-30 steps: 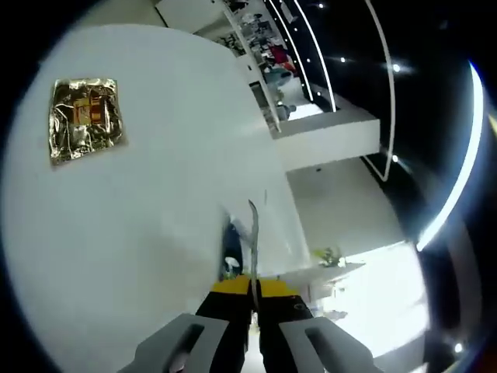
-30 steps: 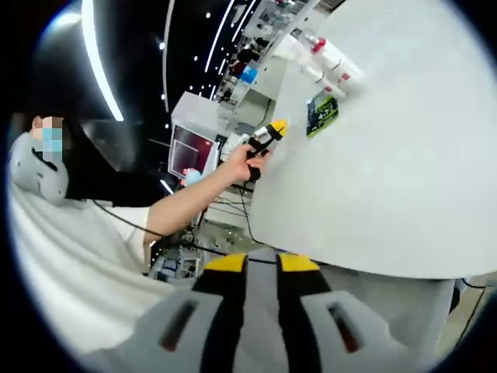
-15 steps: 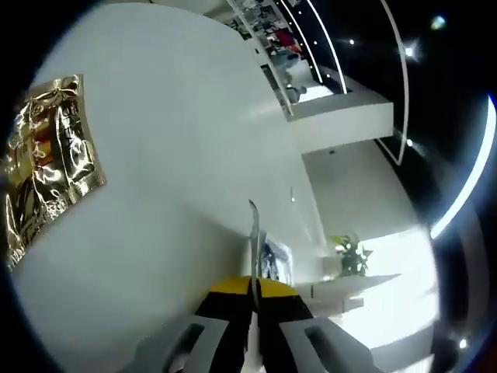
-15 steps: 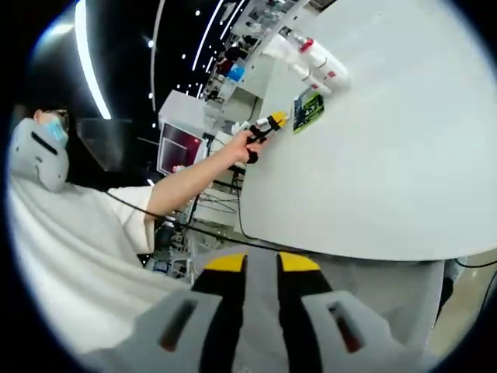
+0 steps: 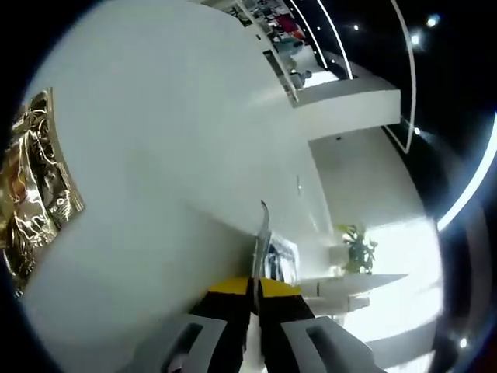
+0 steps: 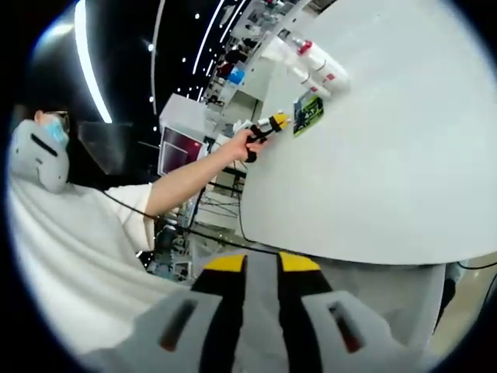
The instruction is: Arrange the skincare products in the storage area until every visible bottle or jar stands upright without overlapping.
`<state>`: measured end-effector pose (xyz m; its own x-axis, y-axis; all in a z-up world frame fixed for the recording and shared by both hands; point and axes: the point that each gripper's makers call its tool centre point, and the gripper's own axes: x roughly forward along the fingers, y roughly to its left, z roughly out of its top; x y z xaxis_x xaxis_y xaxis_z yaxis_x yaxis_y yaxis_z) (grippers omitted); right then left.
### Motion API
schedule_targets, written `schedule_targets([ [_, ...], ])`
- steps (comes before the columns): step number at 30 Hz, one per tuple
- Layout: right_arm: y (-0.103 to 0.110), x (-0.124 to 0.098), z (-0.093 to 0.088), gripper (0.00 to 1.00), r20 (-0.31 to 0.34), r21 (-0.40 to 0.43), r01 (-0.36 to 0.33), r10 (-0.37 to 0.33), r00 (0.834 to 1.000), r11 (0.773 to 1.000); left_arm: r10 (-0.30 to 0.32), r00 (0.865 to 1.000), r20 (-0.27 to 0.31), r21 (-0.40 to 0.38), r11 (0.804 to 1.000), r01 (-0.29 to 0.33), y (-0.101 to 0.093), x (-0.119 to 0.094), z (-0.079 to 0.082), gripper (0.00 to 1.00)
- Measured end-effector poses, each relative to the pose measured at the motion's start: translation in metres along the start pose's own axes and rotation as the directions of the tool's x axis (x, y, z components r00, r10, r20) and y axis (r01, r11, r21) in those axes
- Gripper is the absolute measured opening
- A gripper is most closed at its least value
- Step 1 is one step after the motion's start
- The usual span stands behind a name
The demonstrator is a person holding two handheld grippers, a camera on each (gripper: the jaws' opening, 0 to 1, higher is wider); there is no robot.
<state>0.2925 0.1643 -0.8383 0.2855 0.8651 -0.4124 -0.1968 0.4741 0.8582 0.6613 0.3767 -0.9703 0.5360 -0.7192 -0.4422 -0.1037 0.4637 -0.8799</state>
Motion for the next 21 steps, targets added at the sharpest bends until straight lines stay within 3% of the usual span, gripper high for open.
schedule_targets([
  [13, 0.001, -0.003, -0.008, 0.17, 0.012, 0.001, -0.003, 0.003, 1.000, 1.000, 0.009, 1.000, 0.015, 0.055, 0.998, -0.010, 0.009, -0.012, 0.012, 0.08],
  [21, 0.004, -0.002, -0.010, 0.17, 0.007, -0.007, -0.006, 0.006, 1.000, 1.000, -0.010, 1.000, 0.014, 0.052, 0.999, 0.009, 0.003, -0.015, 0.012, 0.18],
])
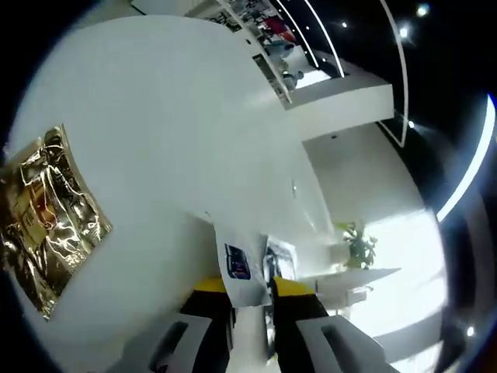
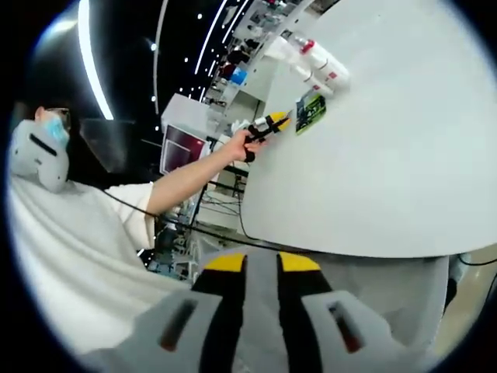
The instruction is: Arrange the skincare products in the storage area until every visible bottle or jar stands upright without overlapping.
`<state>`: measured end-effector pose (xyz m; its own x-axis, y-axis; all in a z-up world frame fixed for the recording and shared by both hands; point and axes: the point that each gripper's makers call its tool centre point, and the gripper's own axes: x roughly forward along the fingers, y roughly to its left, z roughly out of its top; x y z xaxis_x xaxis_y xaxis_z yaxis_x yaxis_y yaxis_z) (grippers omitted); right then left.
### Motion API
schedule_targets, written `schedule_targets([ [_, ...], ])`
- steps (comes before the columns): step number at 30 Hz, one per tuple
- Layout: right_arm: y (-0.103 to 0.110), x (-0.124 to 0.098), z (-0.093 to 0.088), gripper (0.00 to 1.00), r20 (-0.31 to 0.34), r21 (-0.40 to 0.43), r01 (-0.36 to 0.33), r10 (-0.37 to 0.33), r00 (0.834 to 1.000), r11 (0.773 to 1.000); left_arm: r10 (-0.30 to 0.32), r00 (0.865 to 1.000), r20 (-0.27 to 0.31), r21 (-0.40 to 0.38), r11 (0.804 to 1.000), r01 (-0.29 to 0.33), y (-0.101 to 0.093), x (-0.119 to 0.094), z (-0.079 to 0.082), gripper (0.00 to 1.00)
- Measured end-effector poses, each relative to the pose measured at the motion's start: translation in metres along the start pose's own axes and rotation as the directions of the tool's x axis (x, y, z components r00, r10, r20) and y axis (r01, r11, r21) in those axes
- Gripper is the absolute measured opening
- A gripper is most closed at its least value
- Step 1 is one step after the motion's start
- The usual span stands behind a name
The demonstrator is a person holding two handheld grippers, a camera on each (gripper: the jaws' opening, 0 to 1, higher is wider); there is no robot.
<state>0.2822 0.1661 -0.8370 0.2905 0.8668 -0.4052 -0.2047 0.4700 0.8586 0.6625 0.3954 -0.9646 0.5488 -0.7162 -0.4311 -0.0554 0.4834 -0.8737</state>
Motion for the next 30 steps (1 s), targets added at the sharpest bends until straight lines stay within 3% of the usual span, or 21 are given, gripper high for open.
schedule_targets([
  [11, 0.004, 0.004, -0.003, 0.17, -0.004, -0.009, -0.013, 0.013, 1.000, 1.000, 0.033, 0.999, -0.009, 0.009, 0.999, -0.033, 0.004, -0.010, -0.001, 0.21],
  [16, 0.006, 0.005, -0.006, 0.17, -0.009, -0.013, -0.022, 0.022, 1.000, 1.000, 0.068, 0.997, -0.041, 0.015, 0.998, -0.067, 0.008, -0.021, -0.008, 0.21],
  [18, 0.007, 0.004, -0.007, 0.17, -0.008, -0.011, -0.031, 0.031, 0.999, 0.999, 0.086, 0.993, -0.082, 0.036, 0.996, -0.083, 0.007, -0.030, -0.018, 0.22],
  [21, 0.005, 0.005, -0.009, 0.17, -0.016, -0.014, -0.033, 0.032, 0.999, 0.999, 0.097, 0.993, -0.073, 0.042, 0.995, -0.094, 0.004, -0.040, -0.017, 0.29],
  [24, 0.002, 0.005, -0.005, 0.17, -0.008, -0.012, -0.039, 0.039, 0.999, 0.999, 0.099, 0.994, -0.042, 0.032, 0.995, -0.098, 0.000, -0.047, -0.008, 0.37],
  [26, 0.002, 0.005, -0.001, 0.17, 0.005, -0.016, -0.040, 0.040, 0.999, 0.999, 0.056, 0.998, 0.034, 0.091, 0.994, -0.059, -0.009, -0.046, 0.007, 0.37],
  [28, 0.002, 0.004, 0.001, 0.17, 0.015, -0.014, -0.038, 0.038, 0.999, 0.999, 0.013, 0.993, 0.118, 0.084, 0.996, -0.023, -0.020, -0.042, 0.024, 0.37],
  [30, 0.002, 0.002, 0.000, 0.17, 0.022, -0.013, -0.034, 0.034, 0.999, 0.999, 0.022, 0.984, 0.174, 0.124, 0.991, -0.044, -0.020, -0.035, 0.036, 0.41],
])
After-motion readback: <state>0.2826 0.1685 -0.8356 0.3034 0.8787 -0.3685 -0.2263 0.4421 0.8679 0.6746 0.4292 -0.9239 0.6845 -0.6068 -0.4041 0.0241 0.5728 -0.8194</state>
